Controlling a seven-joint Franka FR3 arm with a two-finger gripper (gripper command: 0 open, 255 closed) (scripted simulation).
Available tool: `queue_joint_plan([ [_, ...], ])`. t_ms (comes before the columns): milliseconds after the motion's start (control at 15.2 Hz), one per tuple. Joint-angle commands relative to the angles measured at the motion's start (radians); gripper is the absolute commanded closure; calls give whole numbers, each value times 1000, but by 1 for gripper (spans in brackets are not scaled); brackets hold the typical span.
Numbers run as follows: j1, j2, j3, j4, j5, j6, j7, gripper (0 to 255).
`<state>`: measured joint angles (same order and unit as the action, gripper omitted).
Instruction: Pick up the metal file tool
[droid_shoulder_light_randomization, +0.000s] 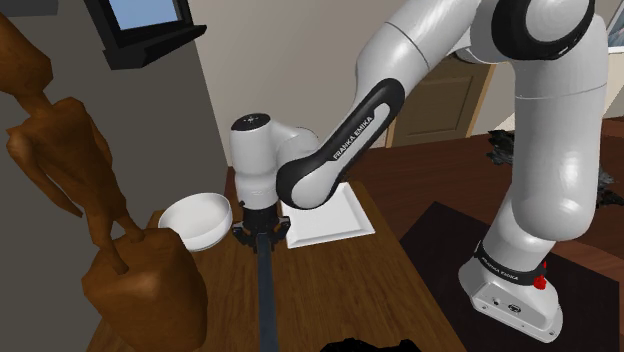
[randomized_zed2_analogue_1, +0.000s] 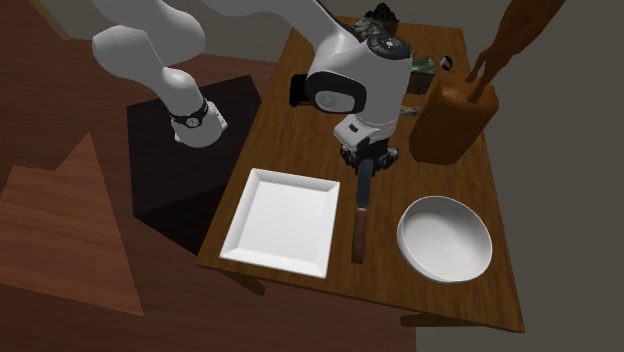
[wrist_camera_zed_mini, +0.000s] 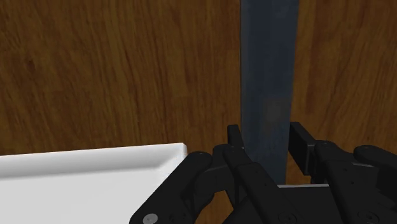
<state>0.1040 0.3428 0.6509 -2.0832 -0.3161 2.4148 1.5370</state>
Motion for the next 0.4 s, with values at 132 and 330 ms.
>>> queue_joint_plan([
  [132,-18,-41,22,8,40,-40,-27,255],
  [330,-22,-52,28,12,51,-52,-34,255],
])
